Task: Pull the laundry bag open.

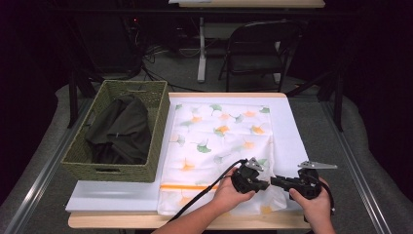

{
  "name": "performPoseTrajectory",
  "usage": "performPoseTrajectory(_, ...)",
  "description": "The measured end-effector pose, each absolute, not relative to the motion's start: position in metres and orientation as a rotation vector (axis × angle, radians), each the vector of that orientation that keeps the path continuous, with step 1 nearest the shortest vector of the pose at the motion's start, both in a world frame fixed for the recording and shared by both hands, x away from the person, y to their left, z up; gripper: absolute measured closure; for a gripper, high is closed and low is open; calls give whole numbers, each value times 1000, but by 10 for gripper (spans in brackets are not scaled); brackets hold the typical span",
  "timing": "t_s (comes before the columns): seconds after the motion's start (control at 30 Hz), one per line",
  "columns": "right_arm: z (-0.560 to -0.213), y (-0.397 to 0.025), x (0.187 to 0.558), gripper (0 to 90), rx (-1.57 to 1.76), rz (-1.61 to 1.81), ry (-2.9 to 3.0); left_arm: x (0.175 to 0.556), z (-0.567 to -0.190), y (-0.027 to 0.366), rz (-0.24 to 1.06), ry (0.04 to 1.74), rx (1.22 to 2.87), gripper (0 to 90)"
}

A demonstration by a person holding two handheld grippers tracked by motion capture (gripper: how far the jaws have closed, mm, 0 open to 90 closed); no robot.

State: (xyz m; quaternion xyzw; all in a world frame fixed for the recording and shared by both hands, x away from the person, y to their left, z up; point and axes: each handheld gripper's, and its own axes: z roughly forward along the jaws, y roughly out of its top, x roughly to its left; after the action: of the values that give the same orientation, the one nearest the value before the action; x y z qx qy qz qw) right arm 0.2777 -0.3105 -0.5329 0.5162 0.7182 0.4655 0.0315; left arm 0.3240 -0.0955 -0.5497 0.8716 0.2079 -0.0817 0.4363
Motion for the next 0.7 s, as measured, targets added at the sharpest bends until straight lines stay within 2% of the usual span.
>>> performPoseTrajectory(0.37,-524,-305,277,839,1525,1498,2188,324,-550,-78,-223,499,2110,877)
performPoseTrajectory(0.7,-520,-297,277,841,1488,1512,2178,325,-554,-77,-228,513,2104,822)
